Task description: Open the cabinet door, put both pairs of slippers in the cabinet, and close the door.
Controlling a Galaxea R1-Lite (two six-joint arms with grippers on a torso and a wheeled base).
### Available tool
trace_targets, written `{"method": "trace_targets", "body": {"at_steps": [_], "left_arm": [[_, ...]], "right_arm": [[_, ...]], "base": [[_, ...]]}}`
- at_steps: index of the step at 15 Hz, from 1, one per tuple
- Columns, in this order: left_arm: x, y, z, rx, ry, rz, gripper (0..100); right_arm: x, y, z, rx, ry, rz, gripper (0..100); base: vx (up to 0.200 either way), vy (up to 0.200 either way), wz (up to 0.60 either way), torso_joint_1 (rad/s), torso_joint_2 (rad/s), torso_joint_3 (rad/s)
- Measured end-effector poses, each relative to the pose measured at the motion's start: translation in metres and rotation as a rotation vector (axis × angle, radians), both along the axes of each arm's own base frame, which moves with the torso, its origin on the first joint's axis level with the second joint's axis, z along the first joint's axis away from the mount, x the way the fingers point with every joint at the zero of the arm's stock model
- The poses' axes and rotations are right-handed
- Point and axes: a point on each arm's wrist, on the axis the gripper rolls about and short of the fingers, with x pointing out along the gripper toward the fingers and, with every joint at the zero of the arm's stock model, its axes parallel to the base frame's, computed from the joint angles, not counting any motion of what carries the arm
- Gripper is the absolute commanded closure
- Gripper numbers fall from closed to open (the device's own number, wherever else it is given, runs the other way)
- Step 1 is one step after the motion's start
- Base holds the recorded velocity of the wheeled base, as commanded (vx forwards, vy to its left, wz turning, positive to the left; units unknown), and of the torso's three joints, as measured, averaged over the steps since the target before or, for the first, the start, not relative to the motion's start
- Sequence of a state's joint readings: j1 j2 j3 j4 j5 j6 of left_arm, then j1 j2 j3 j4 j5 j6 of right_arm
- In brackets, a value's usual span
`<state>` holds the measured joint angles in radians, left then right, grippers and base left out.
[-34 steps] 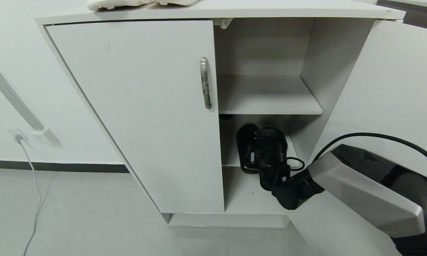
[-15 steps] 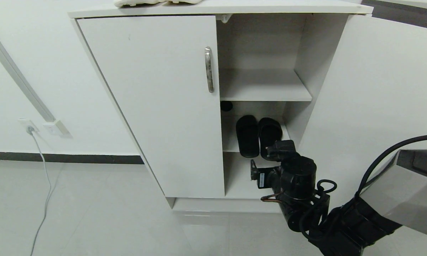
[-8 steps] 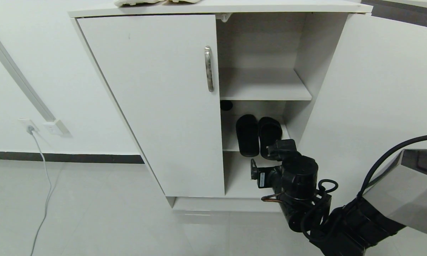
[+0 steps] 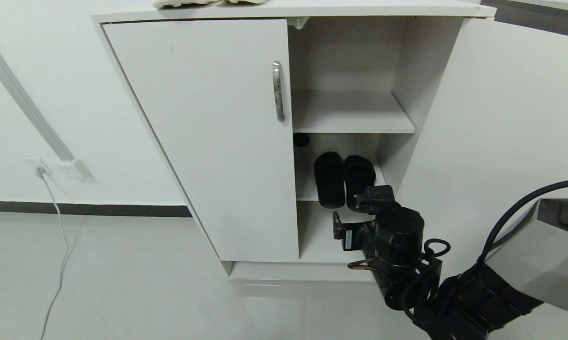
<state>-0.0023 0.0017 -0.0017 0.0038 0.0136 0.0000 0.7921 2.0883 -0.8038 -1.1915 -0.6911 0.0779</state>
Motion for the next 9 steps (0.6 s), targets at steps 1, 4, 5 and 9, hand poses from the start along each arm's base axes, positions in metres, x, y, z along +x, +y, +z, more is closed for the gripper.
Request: {"method": "trace_targets", "body": {"at_steps": [1,4,5,9], "left_arm": [[0.0000,0.0000,0.0000,0.000,0.000,0.000,100],[0.0000,0.0000,0.0000,0.000,0.000,0.000,100],[0.0000,0.0000,0.0000,0.000,0.000,0.000,100],[0.0000,0.0000,0.0000,0.000,0.000,0.003,100]], "right_arm": [[-0.0002,-0.0001,0.0005,0.001,-0.001,0.000,0],[-0.0009,0.0004,0.0003,0.000,0.000,0.002,0],[-0.0012,0.0006,0.0001,0.000,0.000,0.003,0],[-0.0012,0.0006,0.0001,0.000,0.000,0.002,0]], "base": [[0.000,0.000,0.00,0.000,0.00,0.000],[0.000,0.000,0.00,0.004,0.00,0.159],[0.000,0.000,0.00,0.002,0.01,0.198],[0.000,0.000,0.00,0.000,0.00,0.200]]}}
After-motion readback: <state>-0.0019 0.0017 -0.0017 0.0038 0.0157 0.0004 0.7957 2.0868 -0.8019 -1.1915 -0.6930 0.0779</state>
